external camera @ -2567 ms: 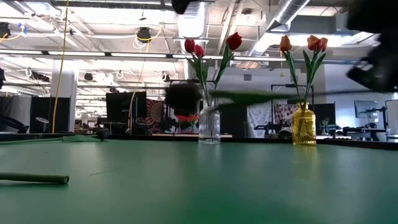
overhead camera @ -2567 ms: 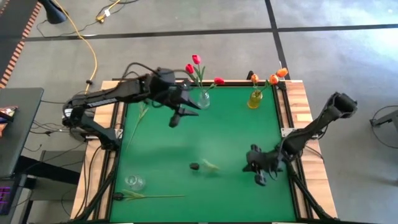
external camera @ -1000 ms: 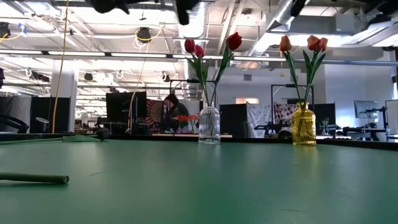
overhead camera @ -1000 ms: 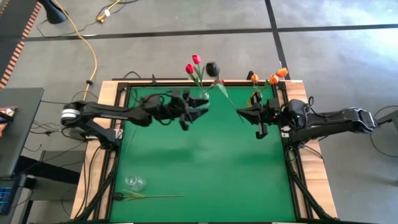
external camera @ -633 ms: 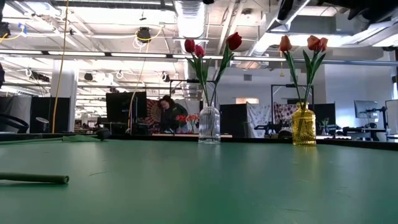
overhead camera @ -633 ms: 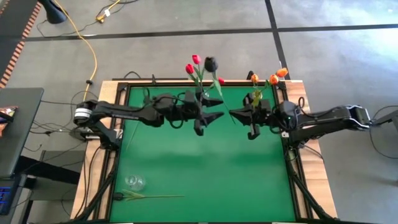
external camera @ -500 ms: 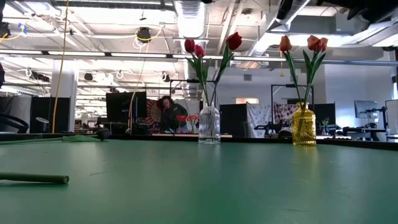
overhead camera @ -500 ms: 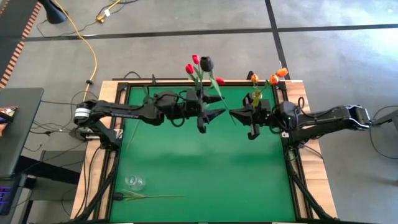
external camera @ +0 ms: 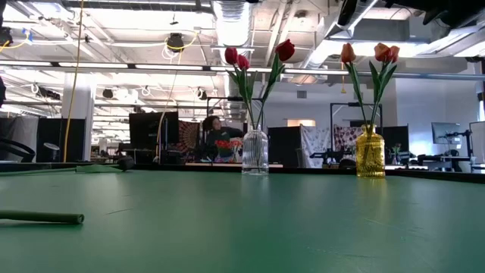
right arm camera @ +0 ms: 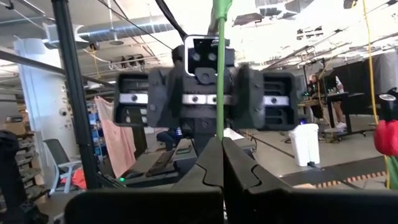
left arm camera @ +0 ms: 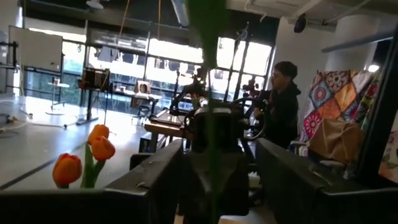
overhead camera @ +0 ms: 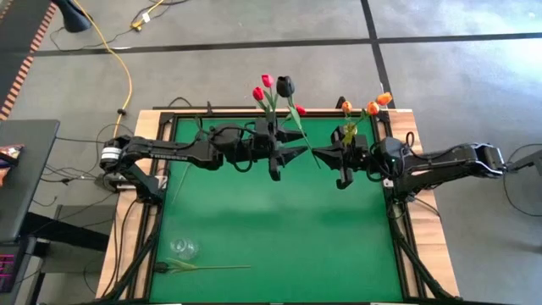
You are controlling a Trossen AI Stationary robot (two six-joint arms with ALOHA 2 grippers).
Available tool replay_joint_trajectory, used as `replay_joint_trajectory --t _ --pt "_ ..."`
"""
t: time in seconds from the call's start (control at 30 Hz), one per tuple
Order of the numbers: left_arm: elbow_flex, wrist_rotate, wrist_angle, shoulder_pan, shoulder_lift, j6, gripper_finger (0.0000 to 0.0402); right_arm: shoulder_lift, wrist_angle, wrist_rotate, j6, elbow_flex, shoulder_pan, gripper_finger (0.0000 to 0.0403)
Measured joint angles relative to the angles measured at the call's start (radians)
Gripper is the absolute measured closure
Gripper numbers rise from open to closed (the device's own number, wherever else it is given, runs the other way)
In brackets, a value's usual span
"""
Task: Sort flowers into vase by color
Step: Put the bottom right black flower into the bottom transparent vase
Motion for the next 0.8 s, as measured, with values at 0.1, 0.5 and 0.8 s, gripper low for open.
replay_joint_trajectory --t 0.1,0.5,0.8 --pt "0.0 0.0 0.004 0.002 0.0 -0.007 0.024 0.0 -0.007 0.01 0.0 0.0 0.0 0.0387" --pt "0.0 -0.026 0.0 0.004 0.0 -0.014 0.0389 0.0 -0.014 0.02 0.004 0.0 0.0 0.0357" --pt "0.0 0.024 -0.041 0.004 -0.004 -0.015 0.04 0.0 0.001 -0.008 0.008 0.0 0.004 0.0297"
